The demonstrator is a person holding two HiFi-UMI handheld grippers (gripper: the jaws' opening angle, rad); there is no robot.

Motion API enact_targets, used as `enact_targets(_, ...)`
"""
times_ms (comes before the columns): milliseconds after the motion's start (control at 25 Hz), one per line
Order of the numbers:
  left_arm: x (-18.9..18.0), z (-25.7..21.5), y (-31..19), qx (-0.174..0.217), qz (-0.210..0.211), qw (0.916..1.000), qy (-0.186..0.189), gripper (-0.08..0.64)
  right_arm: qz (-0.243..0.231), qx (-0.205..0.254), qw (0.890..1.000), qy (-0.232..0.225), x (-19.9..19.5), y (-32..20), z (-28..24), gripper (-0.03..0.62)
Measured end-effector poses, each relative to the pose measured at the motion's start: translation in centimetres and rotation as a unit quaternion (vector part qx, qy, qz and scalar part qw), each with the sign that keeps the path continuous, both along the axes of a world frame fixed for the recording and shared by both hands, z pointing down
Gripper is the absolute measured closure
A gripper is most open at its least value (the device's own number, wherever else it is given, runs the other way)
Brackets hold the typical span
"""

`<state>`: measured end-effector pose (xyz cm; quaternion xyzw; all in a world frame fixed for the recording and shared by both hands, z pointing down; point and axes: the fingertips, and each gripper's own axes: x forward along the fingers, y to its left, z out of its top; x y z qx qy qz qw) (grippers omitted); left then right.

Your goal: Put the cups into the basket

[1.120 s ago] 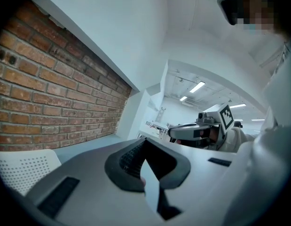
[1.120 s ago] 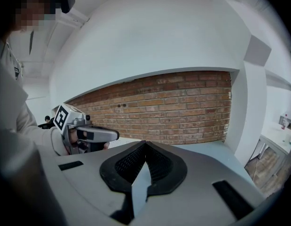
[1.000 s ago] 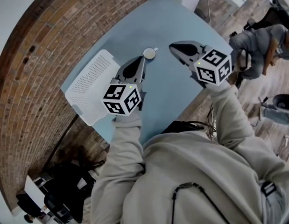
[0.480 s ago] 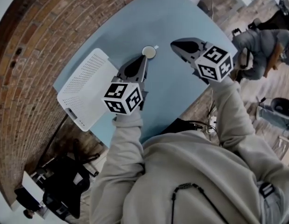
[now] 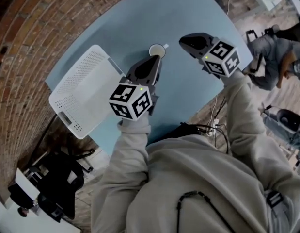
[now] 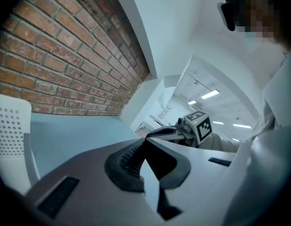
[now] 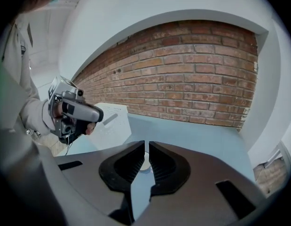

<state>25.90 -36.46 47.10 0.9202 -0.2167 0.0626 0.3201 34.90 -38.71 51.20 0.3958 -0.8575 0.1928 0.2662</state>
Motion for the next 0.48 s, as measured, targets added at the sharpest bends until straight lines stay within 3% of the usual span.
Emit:
enact_targets(160,-0.1,1.9,-0.6,-0.018,-0.003,0.9998,0.0,0.565,-0.035,-0.006,0.999,0.036,0.6,-1.3,3.2,0.546)
enact_targets(280,0.2,2.3,-0.7,-0.019,-0.001,0.9998,0.002,0.565,-0.062,-0.026,0.997,0.031,0.5,-1.7,5.7,0.52)
enact_targets(480,0.8,2.9,-0.1,-0.023,0.007,0.9997,0.0,0.565,-0.113,-0.064,0.989,0.066,0.5,-1.8,10.8,0.489)
